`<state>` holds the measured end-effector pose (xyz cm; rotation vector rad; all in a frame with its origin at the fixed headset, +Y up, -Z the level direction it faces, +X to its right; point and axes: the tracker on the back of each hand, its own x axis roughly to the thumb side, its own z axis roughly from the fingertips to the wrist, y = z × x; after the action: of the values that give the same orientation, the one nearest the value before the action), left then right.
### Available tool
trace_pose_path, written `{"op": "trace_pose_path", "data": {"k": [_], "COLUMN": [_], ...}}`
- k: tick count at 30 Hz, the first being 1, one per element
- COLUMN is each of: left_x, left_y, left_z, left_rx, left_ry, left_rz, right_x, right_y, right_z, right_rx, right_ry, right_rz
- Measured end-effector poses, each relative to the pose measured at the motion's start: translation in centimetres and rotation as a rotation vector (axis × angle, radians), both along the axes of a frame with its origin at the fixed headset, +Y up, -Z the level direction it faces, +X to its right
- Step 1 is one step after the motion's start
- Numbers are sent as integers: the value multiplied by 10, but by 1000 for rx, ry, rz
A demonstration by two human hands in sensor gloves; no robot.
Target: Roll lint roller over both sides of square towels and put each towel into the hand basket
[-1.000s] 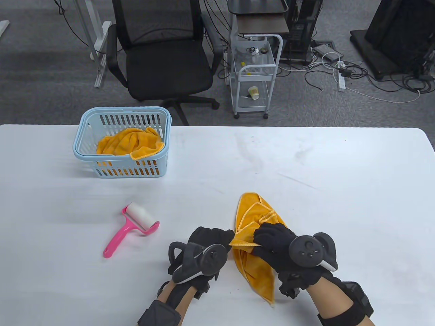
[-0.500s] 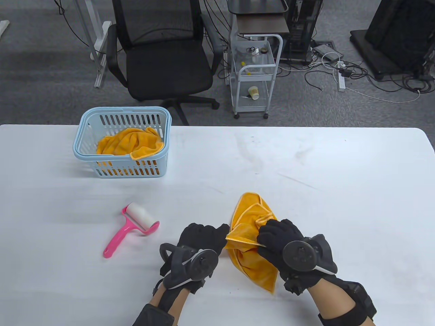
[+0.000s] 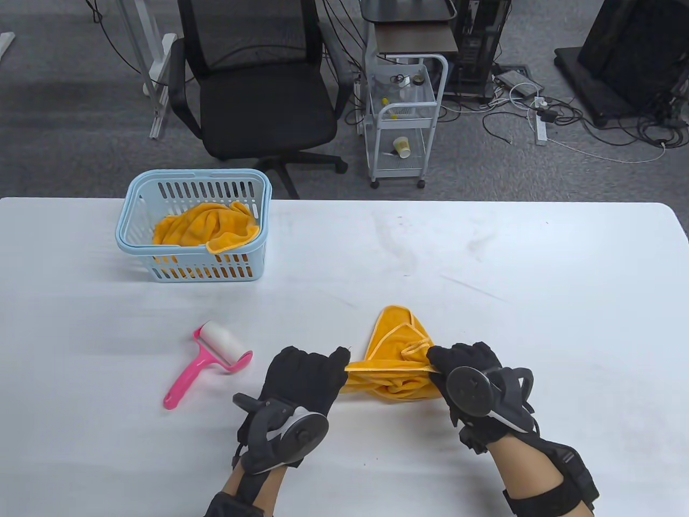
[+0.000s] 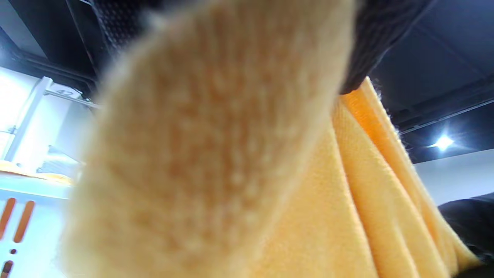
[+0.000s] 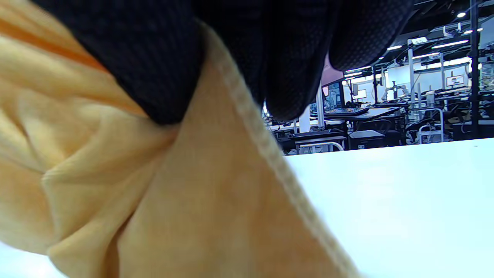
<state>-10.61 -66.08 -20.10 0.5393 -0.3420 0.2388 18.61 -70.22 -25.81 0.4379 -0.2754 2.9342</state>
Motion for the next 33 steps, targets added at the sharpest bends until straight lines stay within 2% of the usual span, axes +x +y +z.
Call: {"op": "trace_pose_path", "data": {"k": [2, 5, 7, 10, 12, 15, 19, 22, 23, 24, 28, 29, 31, 33], "left_x": [-7, -12, -15, -15, -19, -20, -8, -2, -2, -2, -12, -15, -23, -29], "left_y": [3, 3, 5, 4, 8, 12, 30, 51, 60, 76, 113, 119, 132, 140], "left_z": [-1, -2, -2, -3, -2, -1, 3, 9, 13, 18, 25, 25, 23, 19], "left_rx": [20, 15, 32, 26, 51, 36, 53, 49, 72, 92, 77, 74, 24, -40], "left_ry": [34, 53, 82, 86, 109, 82, 39, -45, -48, -64, -45, -38, -23, -69], "left_rz": [12, 24, -9, -17, -19, -5, -183, -287, -331, -386, -426, -433, -428, -372], "right_x": [6, 15, 22, 33, 49, 69, 93, 106, 108, 111, 117, 117, 121, 123], "right_y": [-3, -4, -1, 5, 14, 32, 80, 120, 131, 152, 188, 191, 204, 209], "right_z": [-4, -10, -12, -15, -16, -15, -4, 8, 12, 21, 39, 41, 48, 48], "right_rx": [-15, -42, -10, -51, 5, 0, 98, 172, 191, 200, 226, 228, 244, 240], "right_ry": [-29, -48, -90, -98, -171, -149, -167, -145, -136, -106, -60, -52, -53, -36], "right_rz": [60, 6, 84, 51, 104, -49, -8, 10, 19, 17, 4, -1, 17, -10]}}
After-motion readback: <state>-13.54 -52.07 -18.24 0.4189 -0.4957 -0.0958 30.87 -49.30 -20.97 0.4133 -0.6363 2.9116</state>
